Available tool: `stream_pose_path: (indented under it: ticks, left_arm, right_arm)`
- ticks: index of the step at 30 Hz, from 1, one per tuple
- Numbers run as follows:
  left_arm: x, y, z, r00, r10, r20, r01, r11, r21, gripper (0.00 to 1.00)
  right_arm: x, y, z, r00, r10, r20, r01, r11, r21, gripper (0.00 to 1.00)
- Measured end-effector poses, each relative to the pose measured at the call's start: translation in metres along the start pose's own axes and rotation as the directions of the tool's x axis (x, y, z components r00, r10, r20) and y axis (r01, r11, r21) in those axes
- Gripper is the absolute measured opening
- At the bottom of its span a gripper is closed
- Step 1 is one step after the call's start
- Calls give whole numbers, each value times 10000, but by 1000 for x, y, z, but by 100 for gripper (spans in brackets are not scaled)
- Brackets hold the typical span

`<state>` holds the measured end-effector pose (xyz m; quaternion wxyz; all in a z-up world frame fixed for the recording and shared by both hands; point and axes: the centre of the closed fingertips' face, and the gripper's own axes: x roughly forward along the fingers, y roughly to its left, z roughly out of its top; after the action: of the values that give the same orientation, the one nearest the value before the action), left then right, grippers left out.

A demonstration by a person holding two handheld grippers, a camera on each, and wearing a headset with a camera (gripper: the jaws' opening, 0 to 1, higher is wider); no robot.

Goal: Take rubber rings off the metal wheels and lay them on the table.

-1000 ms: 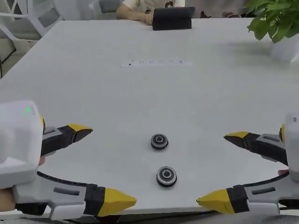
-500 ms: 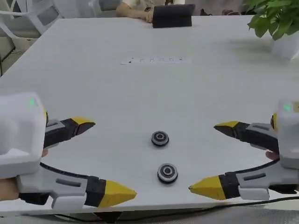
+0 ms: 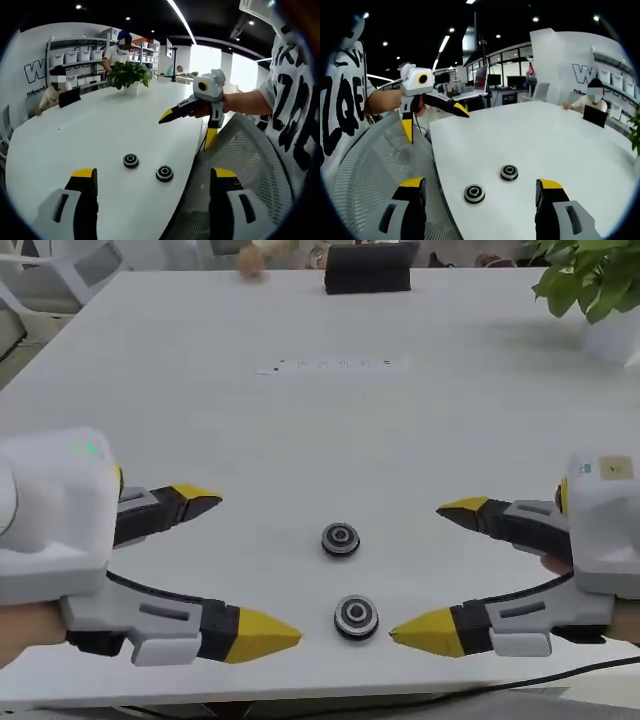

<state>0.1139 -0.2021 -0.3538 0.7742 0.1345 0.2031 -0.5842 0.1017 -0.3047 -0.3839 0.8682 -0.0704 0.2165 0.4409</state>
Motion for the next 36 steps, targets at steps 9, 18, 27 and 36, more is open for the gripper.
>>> stream_pose_path:
  ticks: [9,18,27,36]
  left_arm:
    - [14,0,2,9995,-311,-101,313,9993,192,91]
    - [24,-5,1,9971,-762,30,761,9969,180,86]
    - [38,-8,-5,9934,-1136,-187,1141,9931,287,82]
    - [51,-10,-13,9894,-1351,-542,1399,9853,983,70]
  right_arm:
    - [3,-5,-3,9999,127,-82,-127,9999,51,88]
    - [11,1,-9,9990,389,-240,-395,9990,-231,82]
    - [20,1,-20,9973,632,-365,-645,9972,-366,74]
    - [26,-1,-31,9967,636,-500,-664,9962,-555,65]
